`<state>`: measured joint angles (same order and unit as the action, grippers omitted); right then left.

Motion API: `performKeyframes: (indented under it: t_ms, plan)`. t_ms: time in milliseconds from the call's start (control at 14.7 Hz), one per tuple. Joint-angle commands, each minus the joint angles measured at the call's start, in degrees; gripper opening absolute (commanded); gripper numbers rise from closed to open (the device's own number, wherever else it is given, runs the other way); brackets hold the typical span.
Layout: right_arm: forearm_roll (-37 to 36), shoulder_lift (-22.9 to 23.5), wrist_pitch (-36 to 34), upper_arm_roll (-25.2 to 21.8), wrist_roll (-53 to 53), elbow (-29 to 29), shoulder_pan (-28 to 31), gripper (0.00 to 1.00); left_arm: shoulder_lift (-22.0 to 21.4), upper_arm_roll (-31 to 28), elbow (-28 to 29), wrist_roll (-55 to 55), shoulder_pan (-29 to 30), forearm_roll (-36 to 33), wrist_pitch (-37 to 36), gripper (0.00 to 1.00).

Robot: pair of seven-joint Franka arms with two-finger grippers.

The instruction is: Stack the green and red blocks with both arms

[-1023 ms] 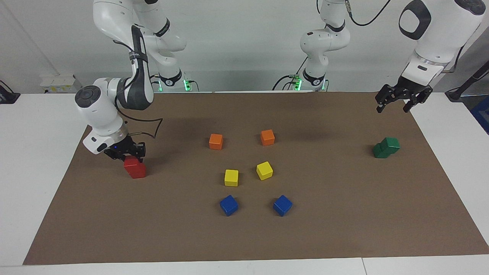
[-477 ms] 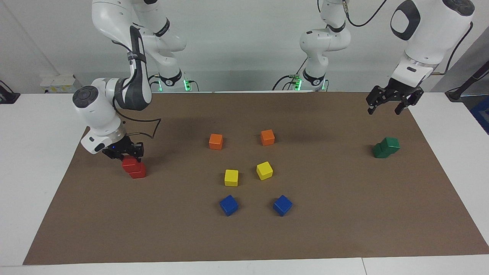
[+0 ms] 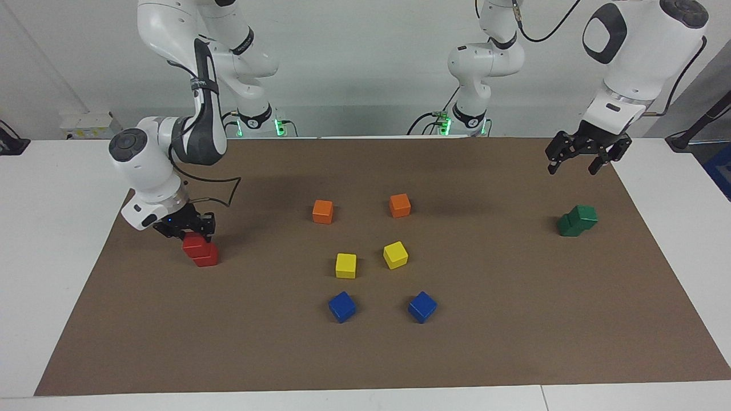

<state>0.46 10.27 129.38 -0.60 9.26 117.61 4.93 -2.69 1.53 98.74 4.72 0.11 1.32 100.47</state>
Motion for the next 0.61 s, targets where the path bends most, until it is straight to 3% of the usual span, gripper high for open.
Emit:
performKeyframes:
  t_ms: [0,545]
  plan:
    - [1.0,-1.7,2.1,0.5,2.1,2.3,0.9,0.00,1.0,-1.8,-2.0,-0.8,-1.6,-0.4,-2.6,1.00]
    - [1.0,-1.7,2.3,0.5,2.0,2.6,0.3,0.00,0.8,-1.7,-2.0,-6.7,-1.6,1.6,-5.1,1.00]
